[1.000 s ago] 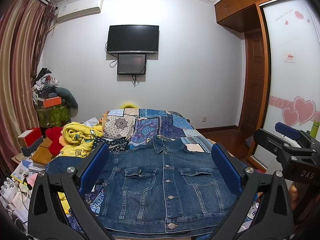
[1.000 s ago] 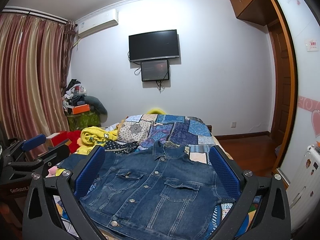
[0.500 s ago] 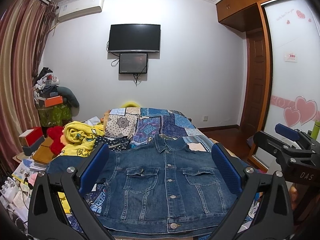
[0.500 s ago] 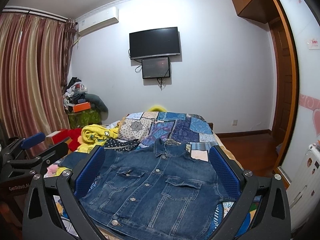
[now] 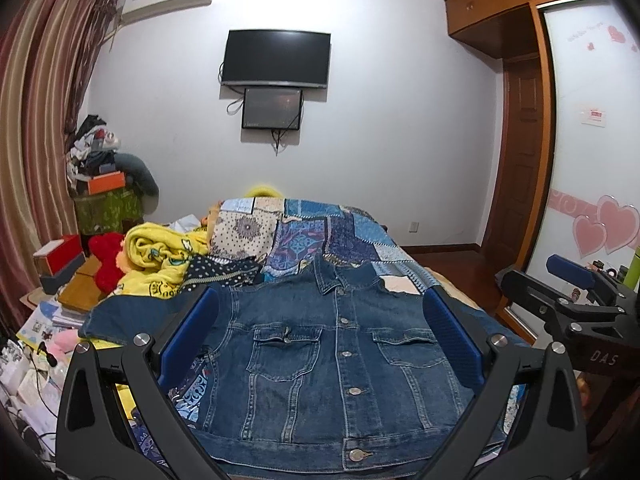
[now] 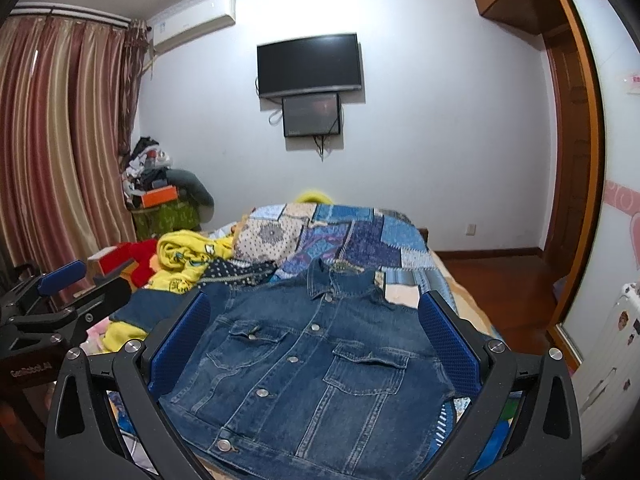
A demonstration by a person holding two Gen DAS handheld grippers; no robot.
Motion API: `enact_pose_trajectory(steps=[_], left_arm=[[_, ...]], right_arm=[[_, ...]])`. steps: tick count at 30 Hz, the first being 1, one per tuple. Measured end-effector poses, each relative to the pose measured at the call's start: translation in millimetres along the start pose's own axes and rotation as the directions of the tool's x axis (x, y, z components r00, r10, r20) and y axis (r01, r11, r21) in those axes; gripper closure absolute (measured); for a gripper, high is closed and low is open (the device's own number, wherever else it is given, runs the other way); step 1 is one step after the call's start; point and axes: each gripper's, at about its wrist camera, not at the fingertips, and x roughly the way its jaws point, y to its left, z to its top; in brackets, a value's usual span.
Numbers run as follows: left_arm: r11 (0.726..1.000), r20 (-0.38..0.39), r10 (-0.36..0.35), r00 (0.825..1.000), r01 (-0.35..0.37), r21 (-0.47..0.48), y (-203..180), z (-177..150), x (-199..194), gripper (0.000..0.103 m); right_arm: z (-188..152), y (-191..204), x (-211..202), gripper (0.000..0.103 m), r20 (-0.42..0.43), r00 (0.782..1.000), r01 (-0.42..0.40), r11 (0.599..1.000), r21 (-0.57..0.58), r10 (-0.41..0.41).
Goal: Fold large clothes
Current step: 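Lower the left tool and grasp the denim jacket's sleeve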
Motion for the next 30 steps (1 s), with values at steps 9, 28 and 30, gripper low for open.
enact_pose_trajectory(steps=[9, 28, 30], left_arm=[[0.985, -0.028, 0.157, 0.987, -0.158, -0.069, 55.3, -0.9, 52.2, 0.000], [0.813, -0.507, 0.168, 0.845, -0.410, -0.414, 305.6, -107.5, 211.5, 0.000], [0.781, -0.524, 0.074, 0.848, -0.376, -0.498, 321.8, -123.6, 222.8, 0.000]], right_arm=[[-2.8, -0.3, 59.5, 0.000, -0.107, 0.994, 0.003, 1.000, 0.018, -0.001], [-34.2, -31.1, 178.8, 0.000, -0.382, 0.919, 0.123, 0.991, 0.044, -0.097], [-35.7, -34.1, 186.4, 0.000, -0.402, 0.910, 0.131, 0.990, 0.049, -0.100]])
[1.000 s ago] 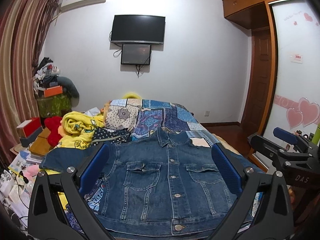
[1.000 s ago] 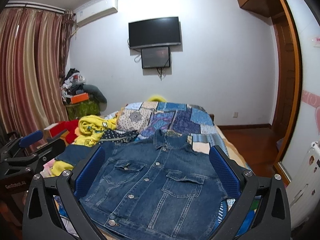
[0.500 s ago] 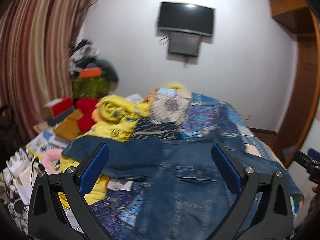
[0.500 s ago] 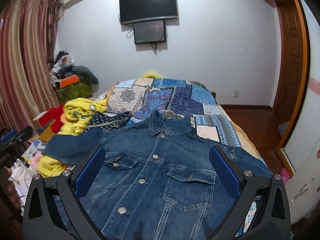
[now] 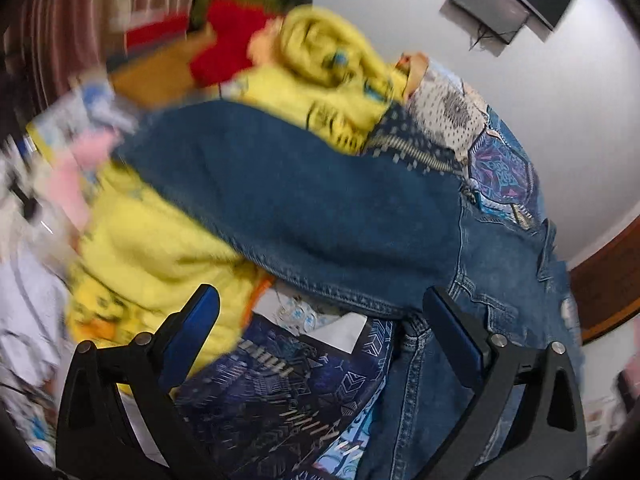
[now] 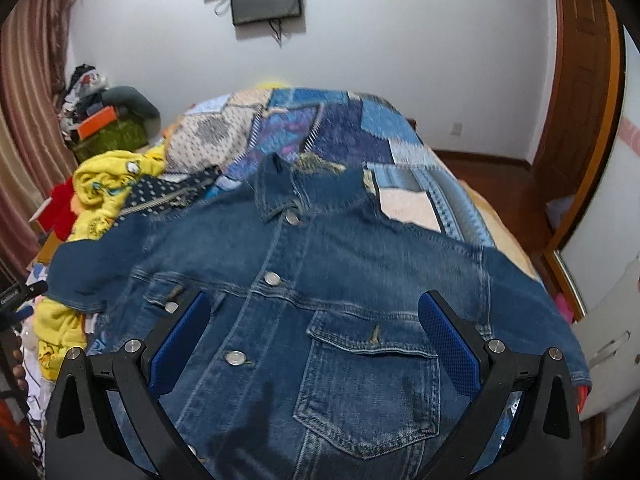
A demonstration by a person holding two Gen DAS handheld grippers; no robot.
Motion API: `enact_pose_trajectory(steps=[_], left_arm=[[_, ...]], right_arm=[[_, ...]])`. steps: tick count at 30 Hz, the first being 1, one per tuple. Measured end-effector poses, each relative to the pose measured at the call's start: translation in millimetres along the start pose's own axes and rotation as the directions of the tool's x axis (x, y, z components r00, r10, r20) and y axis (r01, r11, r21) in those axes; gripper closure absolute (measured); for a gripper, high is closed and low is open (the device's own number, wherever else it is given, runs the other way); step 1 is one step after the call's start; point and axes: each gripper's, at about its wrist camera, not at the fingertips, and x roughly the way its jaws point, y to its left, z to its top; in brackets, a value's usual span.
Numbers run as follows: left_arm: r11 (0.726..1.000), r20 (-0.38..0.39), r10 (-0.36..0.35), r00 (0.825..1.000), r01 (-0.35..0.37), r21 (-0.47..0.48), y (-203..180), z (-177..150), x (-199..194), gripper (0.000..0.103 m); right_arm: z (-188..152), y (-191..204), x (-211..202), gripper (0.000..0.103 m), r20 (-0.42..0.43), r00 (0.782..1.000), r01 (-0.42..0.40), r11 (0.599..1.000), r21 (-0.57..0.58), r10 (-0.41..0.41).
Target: Fold large clothes
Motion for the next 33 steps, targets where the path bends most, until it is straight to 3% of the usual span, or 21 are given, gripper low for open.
enact_pose_trajectory(steps=[3, 8, 12, 16, 20, 21, 26, 30, 33], left_arm=[[0.992, -0.058, -0.094, 0.994, 0.089, -0.086, 17.7, 2.4, 22.1, 0.008], [0.976, -0.110, -0.141, 0.984, 0.120, -0.183, 38.0, 8.6, 56.0, 0.019], [0.937, -0.135, -0.225, 0.965, 0.176, -0.301, 55.0, 10.8, 80.7, 0.028], [0.918, -0.155, -0.211, 0.965, 0.141, -0.372, 65.2, 16.4, 101.7, 0.052], [0.945, -0.142, -0.123, 0.982, 0.072, -0.318, 55.2, 24.1, 95.3, 0.085], [0.956, -0.131, -0.096, 0.987, 0.055, -0.289, 49.3, 25.7, 89.7, 0.087], [0.993, -0.048, 0.053, 0.997, -0.058, -0.106, 5.9, 37.2, 52.7, 0.094], [0.996, 0.079, 0.075, 0.994, -0.078, 0.038, -36.6, 49.0, 12.1, 0.095], [0.991, 0.138, 0.041, 0.990, -0.058, 0.123, -70.1, 53.0, -14.6, 0.095]], right_arm=[[1.3, -7.7, 8.9, 0.000, -0.031, 0.999, 0.014, 1.000, 0.022, -0.013], [5.9, -14.9, 20.5, 0.000, -0.066, 0.998, 0.008, 0.997, 0.074, -0.003], [5.8, -19.2, 22.2, 0.000, -0.074, 0.997, 0.005, 0.996, 0.087, 0.001], [5.4, -19.5, 25.2, 0.000, -0.084, 0.996, -0.010, 0.995, 0.095, 0.018], [6.0, -18.3, 26.0, 0.000, -0.094, 0.995, -0.024, 0.995, 0.096, 0.033], [6.3, -17.9, 25.0, 0.000, -0.091, 0.995, -0.021, 0.995, 0.093, 0.030], [9.4, -20.2, 18.2, 0.000, -0.070, 0.997, -0.023, 0.995, 0.098, 0.030], [9.1, -23.2, 12.6, 0.000, -0.061, 0.997, -0.041, 0.992, 0.116, 0.049], [8.4, -25.5, 5.7, 0.000, -0.048, 0.997, -0.049, 0.991, 0.123, 0.055]])
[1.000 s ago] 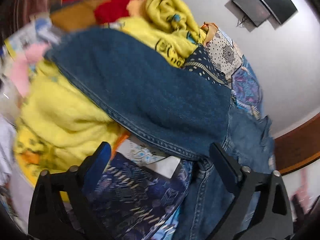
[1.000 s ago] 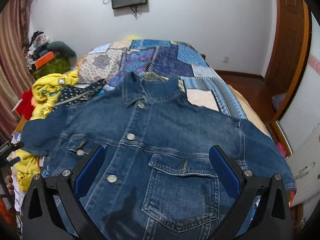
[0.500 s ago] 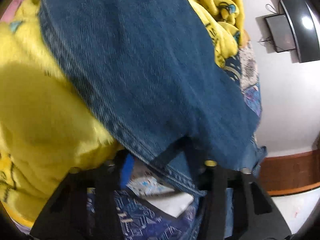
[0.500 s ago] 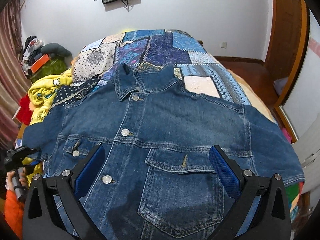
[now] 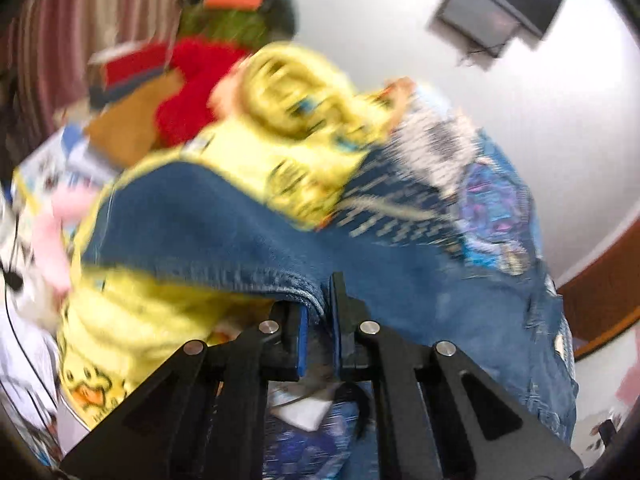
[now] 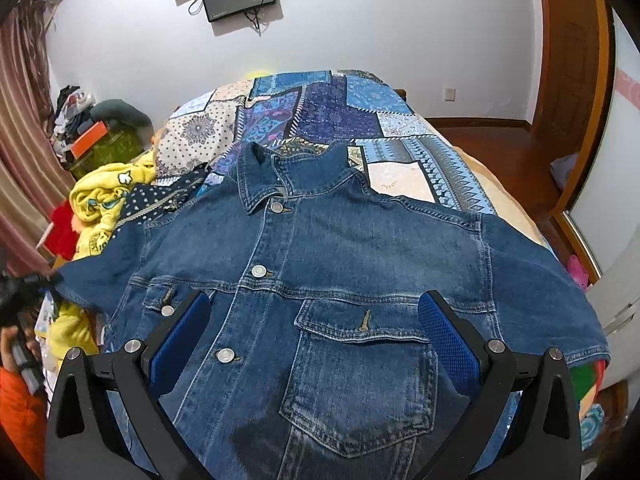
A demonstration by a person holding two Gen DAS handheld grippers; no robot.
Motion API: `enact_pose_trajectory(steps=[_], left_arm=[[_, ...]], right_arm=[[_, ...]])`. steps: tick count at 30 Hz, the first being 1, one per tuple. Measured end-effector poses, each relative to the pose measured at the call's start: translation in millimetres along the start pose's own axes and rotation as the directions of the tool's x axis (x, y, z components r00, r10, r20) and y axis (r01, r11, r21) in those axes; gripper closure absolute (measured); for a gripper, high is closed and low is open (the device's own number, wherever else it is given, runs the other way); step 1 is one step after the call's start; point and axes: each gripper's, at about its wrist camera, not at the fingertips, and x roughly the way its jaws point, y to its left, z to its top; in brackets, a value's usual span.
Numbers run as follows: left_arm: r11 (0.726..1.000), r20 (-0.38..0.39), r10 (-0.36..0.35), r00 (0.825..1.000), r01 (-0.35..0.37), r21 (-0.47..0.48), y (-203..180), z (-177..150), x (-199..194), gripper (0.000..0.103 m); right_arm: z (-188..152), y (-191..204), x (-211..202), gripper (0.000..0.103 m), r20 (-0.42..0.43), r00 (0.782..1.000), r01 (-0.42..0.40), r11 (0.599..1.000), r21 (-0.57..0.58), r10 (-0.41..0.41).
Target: Fold large clothes
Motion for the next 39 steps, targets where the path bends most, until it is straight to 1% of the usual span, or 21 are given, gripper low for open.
enact_pose_trajectory(steps=[2, 4, 6, 8, 10, 12, 15, 17, 19, 22, 23, 24, 25, 26, 27, 28, 29, 31, 34, 37, 39], left_arm=[[0.997, 0.027, -0.032, 0.999, 0.030, 0.064, -27.8, 6.9, -10.8, 0.096], [0.990, 0.038, -0.066, 0.997, 0.061, 0.126, -55.7, 8.0, -18.8, 0.096], [0.976, 0.031, -0.116, 0.993, 0.108, 0.190, -85.8, 1.7, -25.0, 0.098], [0.956, -0.002, -0.170, 0.985, 0.165, 0.241, -118.1, -10.7, -24.3, 0.098], [0.931, -0.057, -0.215, 0.975, 0.222, 0.289, -149.3, -30.9, -20.8, 0.098], [0.910, -0.114, -0.236, 0.965, 0.261, 0.321, -174.1, -52.3, -12.9, 0.098], [0.880, -0.223, -0.226, 0.948, 0.297, 0.371, -205.8, -95.7, 5.8, 0.098], [0.870, -0.285, -0.210, 0.935, 0.312, 0.382, -218.8, -117.9, 17.6, 0.098], [0.867, -0.335, -0.182, 0.924, 0.312, 0.389, -225.6, -139.6, 29.7, 0.098], [0.866, -0.383, -0.133, 0.914, 0.296, 0.404, -227.8, -163.5, 43.8, 0.098], [0.867, -0.392, -0.117, 0.912, 0.287, 0.409, -227.4, -166.2, 48.5, 0.098], [0.869, -0.395, -0.111, 0.912, 0.282, 0.407, -225.3, -169.2, 49.9, 0.098], [0.872, -0.397, -0.113, 0.911, 0.282, 0.399, -223.2, -171.1, 49.4, 0.095], [0.876, -0.402, -0.118, 0.908, 0.286, 0.388, -222.2, -173.2, 47.4, 0.087], [0.881, -0.415, -0.128, 0.901, 0.296, 0.370, -220.1, -173.0, 46.8, 0.082], [0.886, -0.434, -0.149, 0.889, 0.314, 0.340, -215.9, -171.0, 44.3, 0.067], [0.891, -0.441, -0.163, 0.883, 0.323, 0.318, -211.9, -169.8, 41.0, 0.053], [0.905, -0.426, -0.191, 0.884, 0.327, 0.273, -200.3, -162.5, 30.1, 0.048], [0.920, -0.395, -0.245, 0.886, 0.341, 0.194, -177.1, -146.4, 13.8, 0.046], [0.941, -0.332, -0.284, 0.899, 0.329, 0.085, -145.0, -126.5, 1.6, 0.041], [0.945, -0.296, -0.309, 0.904, 0.326, 0.008, -121.3, -117.8, -3.7, 0.038]], right_arm=[[-0.8, -2.3, -5.1, 0.000, 0.009, 1.000, -0.003, 1.000, 0.003, 0.003], [-1.5, -5.7, -10.5, 0.000, 0.019, 1.000, -0.004, 1.000, 0.006, 0.004], [-2.2, -10.1, -15.6, 0.000, 0.028, 1.000, -0.006, 1.000, 0.012, 0.006], [-3.8, -14.3, -20.4, 0.000, 0.035, 0.999, -0.011, 1.000, 0.019, 0.010], [-4.2, -20.1, -24.5, 0.000, 0.041, 0.999, -0.016, 0.999, 0.029, 0.015], [-5.7, -25.8, -28.4, 0.000, 0.050, 0.999, -0.020, 0.999, 0.039, 0.018], [-7.5, -33.9, -34.0, 0.000, 0.057, 0.998, -0.025, 0.998, 0.056, 0.022], [-8.8, -39.7, -37.5, 0.000, 0.062, 0.998, -0.027, 0.998, 0.063, 0.023], [-10.5, -45.7, -40.1, 0.000, 0.065, 0.998, -0.026, 0.997, 0.071, 0.021], [-13.4, -52.1, -41.3, 0.000, 0.060, 0.998, -0.027, 0.996, 0.085, 0.022], [-14.7, -54.0, -41.8, 0.000, 0.059, 0.998, -0.029, 0.996, 0.090, 0.024], [-15.9, -55.5, -41.7, 0.000, 0.056, 0.998, -0.032, 0.995, 0.094, 0.027], [-16.4, -56.1, -41.1, 0.000, 0.054, 0.998, -0.035, 0.995, 0.098, 0.029], [-17.0, -56.2, -40.7, 0.000, 0.053, 0.998, -0.035, 0.994, 0.099, 0.030], [-18.3, -57.4, -41.3, 0.000, 0.053, 0.998, -0.035, 0.994, 0.099, 0.030], [-18.7, -57.2, -40.7, 0.000, 0.051, 0.998, -0.034, 0.995, 0.098, 0.029], [-19.0, -57.2, -40.7, 0.000, 0.049, 0.998, -0.034, 0.995, 0.097, 0.030], [-19.3, -55.7, -40.0, 0.000, 0.047, 0.998, -0.037, 0.995, 0.092, 0.033], [-19.9, -52.5, -39.4, 0.000, 0.049, 0.998, -0.028, 0.996, 0.085, 0.024], [-19.9, -49.8, -35.0, 0.000, 0.040, 0.999, -0.026, 0.996, 0.082, 0.023], [-20.3, -47.8, -32.5, 0.000, 0.033, 0.999, -0.026, 0.996, 0.080, 0.023]])
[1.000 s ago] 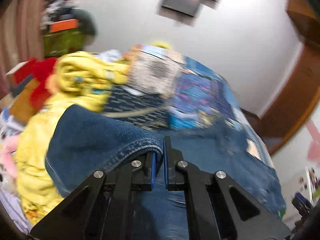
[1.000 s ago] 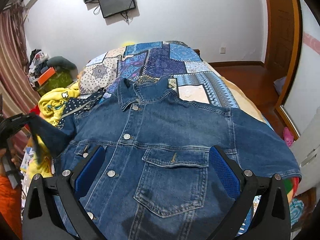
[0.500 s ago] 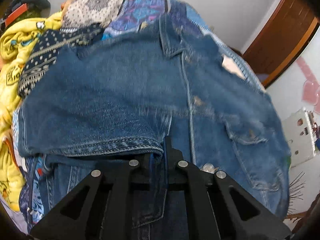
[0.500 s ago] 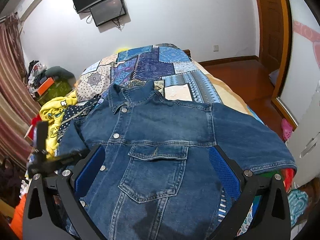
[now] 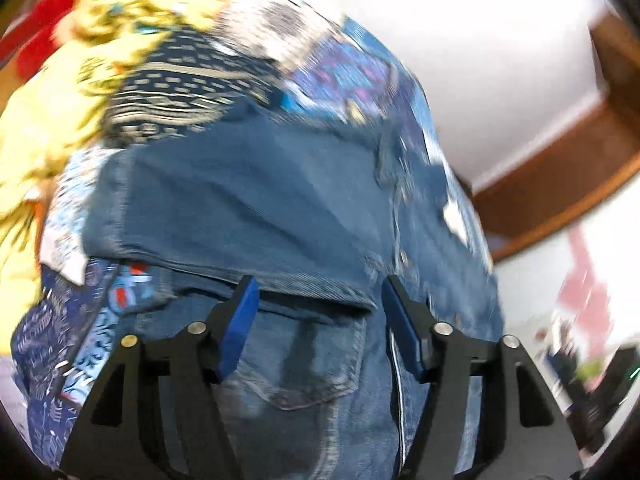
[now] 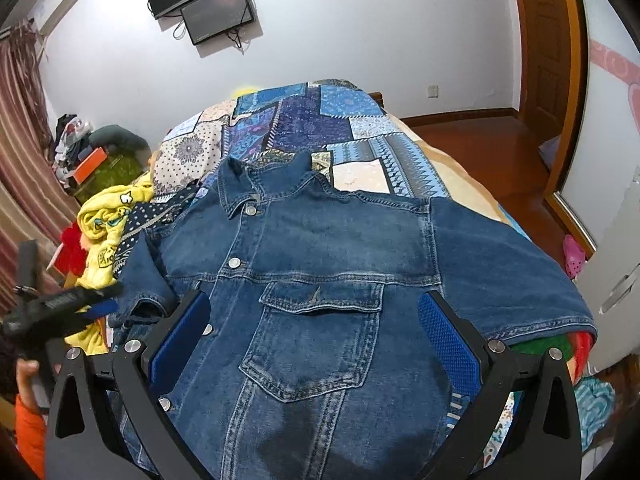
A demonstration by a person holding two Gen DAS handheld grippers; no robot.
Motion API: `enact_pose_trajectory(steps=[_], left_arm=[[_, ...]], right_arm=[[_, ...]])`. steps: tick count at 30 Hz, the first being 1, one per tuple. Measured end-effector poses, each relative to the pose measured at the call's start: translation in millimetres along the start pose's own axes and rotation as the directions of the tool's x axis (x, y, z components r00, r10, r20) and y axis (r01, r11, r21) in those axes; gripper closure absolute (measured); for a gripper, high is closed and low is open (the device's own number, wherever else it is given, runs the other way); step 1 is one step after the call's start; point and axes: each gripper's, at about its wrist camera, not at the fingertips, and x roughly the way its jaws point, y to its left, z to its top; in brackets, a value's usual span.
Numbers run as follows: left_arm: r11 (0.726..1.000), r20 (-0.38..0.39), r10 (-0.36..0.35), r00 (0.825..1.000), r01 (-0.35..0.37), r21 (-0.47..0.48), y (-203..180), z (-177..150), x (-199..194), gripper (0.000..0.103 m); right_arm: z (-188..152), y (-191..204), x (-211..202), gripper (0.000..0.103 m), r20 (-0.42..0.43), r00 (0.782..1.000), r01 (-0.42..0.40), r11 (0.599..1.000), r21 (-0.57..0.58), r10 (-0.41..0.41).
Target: Fold large clothes
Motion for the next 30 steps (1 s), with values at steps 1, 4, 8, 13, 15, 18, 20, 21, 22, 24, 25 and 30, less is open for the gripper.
enact_pose_trajectory(steps=[1, 4, 8, 13, 15, 18, 20, 21, 22, 24, 25, 30], left_arm=[[0.999, 0.020, -0.006, 1.000, 0.007, -0.049, 14.3, 2.3, -6.0, 0.037], [0.984, 0.035, -0.015, 0.999, 0.021, -0.176, 54.3, 7.6, -11.9, 0.037], [0.947, 0.017, -0.052, 0.998, 0.055, -0.315, 96.3, 8.0, -1.1, 0.037], [0.903, -0.021, -0.105, 0.994, 0.087, -0.420, 123.7, 5.8, 29.8, 0.037], [0.896, -0.031, -0.098, 0.995, 0.074, -0.439, 130.0, 9.6, 42.8, 0.037], [0.887, -0.017, -0.071, 0.997, 0.055, -0.459, 142.2, 18.1, 58.7, 0.037], [0.874, -0.014, -0.055, 0.998, 0.041, -0.484, 150.1, 21.2, 67.3, 0.037], [0.868, -0.007, -0.052, 0.999, 0.042, -0.495, 152.7, 23.7, 70.6, 0.037], [0.866, 0.009, -0.040, 0.999, 0.040, -0.499, 154.4, 25.7, 70.3, 0.039], [0.882, 0.025, 0.002, 1.000, 0.010, -0.471, 149.8, 30.7, 67.9, 0.052], [0.899, 0.029, 0.053, 0.998, -0.035, -0.436, 144.2, 34.7, 65.7, 0.069], [0.944, 0.102, 0.175, 0.979, -0.137, -0.299, 113.9, 48.2, 45.0, 0.096]], right_arm=[[-0.3, 2.2, 2.0, 0.000, -0.006, 1.000, -0.001, 1.000, -0.004, 0.001], [-2.0, 8.0, 5.3, 0.000, -0.015, 1.000, 0.004, 1.000, -0.024, -0.004], [-3.3, 12.7, 10.0, 0.000, -0.025, 1.000, 0.016, 0.999, -0.044, -0.017], [-3.1, 14.2, 16.2, 0.000, -0.042, 0.999, 0.028, 0.999, -0.044, -0.029], [-3.0, 14.8, 19.1, 0.000, -0.052, 0.998, 0.031, 0.998, -0.046, -0.033], [-2.3, 16.4, 20.8, 0.000, -0.054, 0.997, 0.044, 0.997, -0.061, -0.047], [-1.3, 16.0, 21.3, 0.000, -0.051, 0.997, 0.056, 0.996, -0.068, -0.060], [-0.6, 15.4, 21.7, 0.000, -0.050, 0.996, 0.063, 0.996, -0.070, -0.067], [0.2, 14.2, 21.8, 0.000, -0.051, 0.996, 0.070, 0.995, -0.072, -0.074], [1.5, 12.3, 20.8, 0.000, -0.049, 0.996, 0.072, 0.995, -0.069, -0.076], [1.9, 10.3, 19.4, 0.000, -0.045, 0.996, 0.071, 0.996, -0.063, -0.074], [2.5, 6.4, 14.3, 0.000, -0.036, 0.996, 0.078, 0.995, -0.065, -0.081]])
